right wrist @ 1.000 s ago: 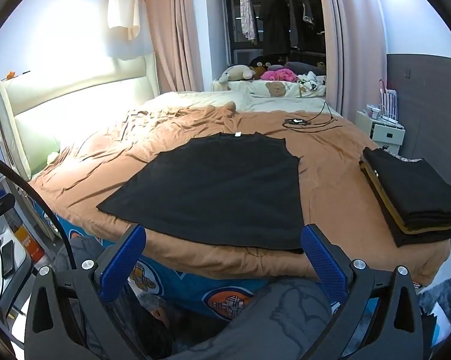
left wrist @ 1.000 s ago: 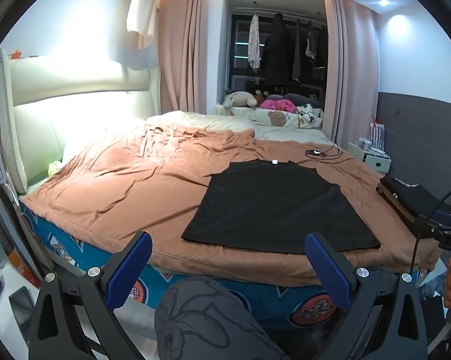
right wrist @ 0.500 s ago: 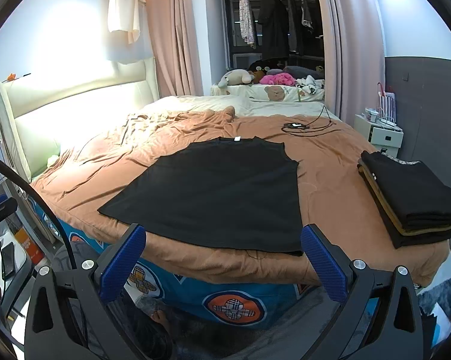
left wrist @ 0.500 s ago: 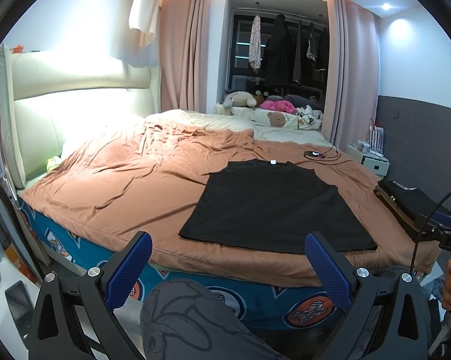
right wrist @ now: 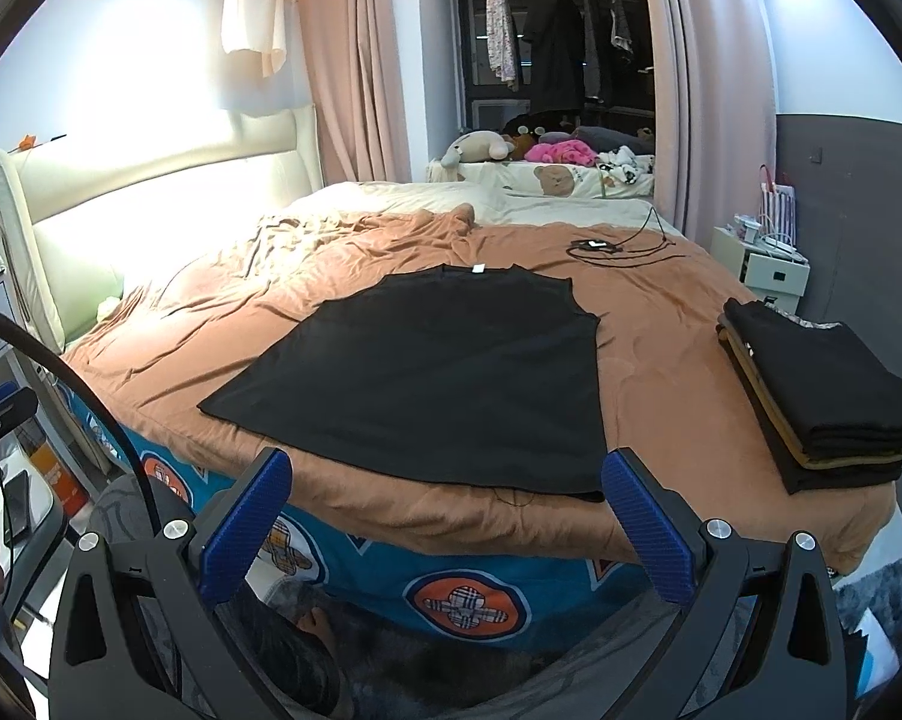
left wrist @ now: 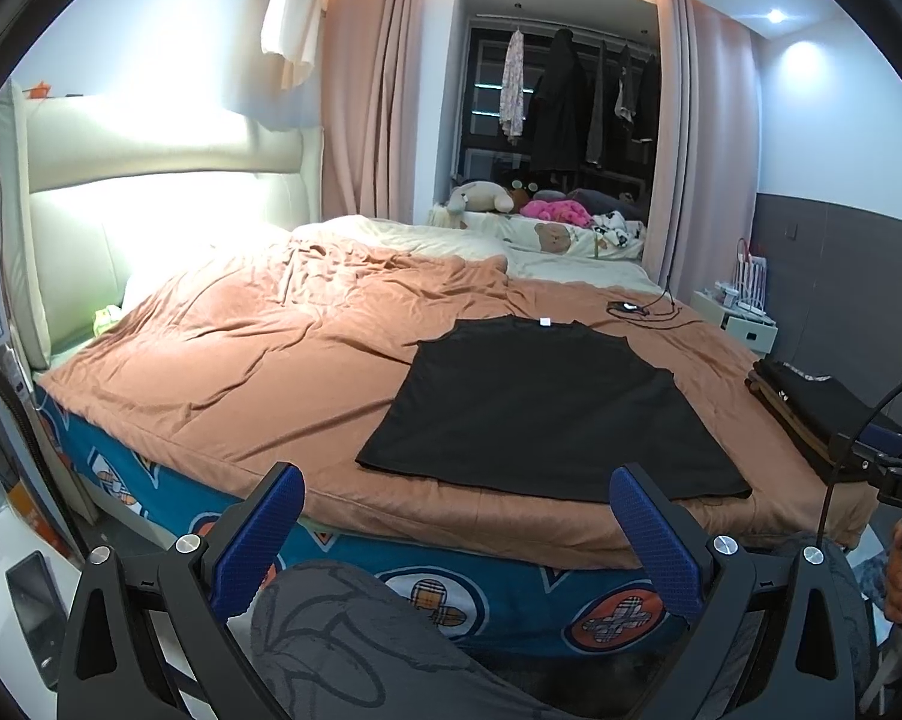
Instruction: Fold small clothes
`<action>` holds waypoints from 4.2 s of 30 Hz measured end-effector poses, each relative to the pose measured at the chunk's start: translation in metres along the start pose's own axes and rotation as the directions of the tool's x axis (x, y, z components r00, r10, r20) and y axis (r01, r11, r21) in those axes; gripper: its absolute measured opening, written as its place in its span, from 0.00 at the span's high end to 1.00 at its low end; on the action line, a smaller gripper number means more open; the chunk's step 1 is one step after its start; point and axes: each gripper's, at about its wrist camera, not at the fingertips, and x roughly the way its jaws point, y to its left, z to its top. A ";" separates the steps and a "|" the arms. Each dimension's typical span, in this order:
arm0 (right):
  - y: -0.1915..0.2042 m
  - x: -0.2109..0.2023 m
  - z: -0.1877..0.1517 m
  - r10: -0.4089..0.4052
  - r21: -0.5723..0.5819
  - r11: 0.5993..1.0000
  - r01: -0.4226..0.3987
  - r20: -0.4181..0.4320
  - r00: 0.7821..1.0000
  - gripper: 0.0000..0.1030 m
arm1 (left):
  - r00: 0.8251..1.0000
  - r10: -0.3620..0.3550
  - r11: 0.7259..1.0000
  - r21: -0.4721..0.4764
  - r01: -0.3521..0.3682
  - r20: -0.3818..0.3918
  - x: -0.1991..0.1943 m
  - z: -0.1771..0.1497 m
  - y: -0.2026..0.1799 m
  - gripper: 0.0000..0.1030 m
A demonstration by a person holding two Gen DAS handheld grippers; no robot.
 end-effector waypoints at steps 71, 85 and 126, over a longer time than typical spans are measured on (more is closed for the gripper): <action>-0.033 0.076 0.021 -0.010 0.090 0.996 0.021 -0.126 0.992 0.00 | 0.990 0.032 0.995 -0.086 -0.044 -0.135 0.082 0.023 0.042 0.01; -0.057 0.123 0.033 -0.065 0.161 0.982 0.099 -0.202 0.977 0.00 | 0.965 0.022 0.993 -0.103 -0.050 -0.262 0.163 0.026 0.054 0.00; -0.132 0.199 0.004 0.095 0.407 0.911 0.065 -0.363 0.927 0.53 | 0.876 -0.133 0.912 -0.404 -0.075 -0.463 0.286 -0.029 0.128 0.67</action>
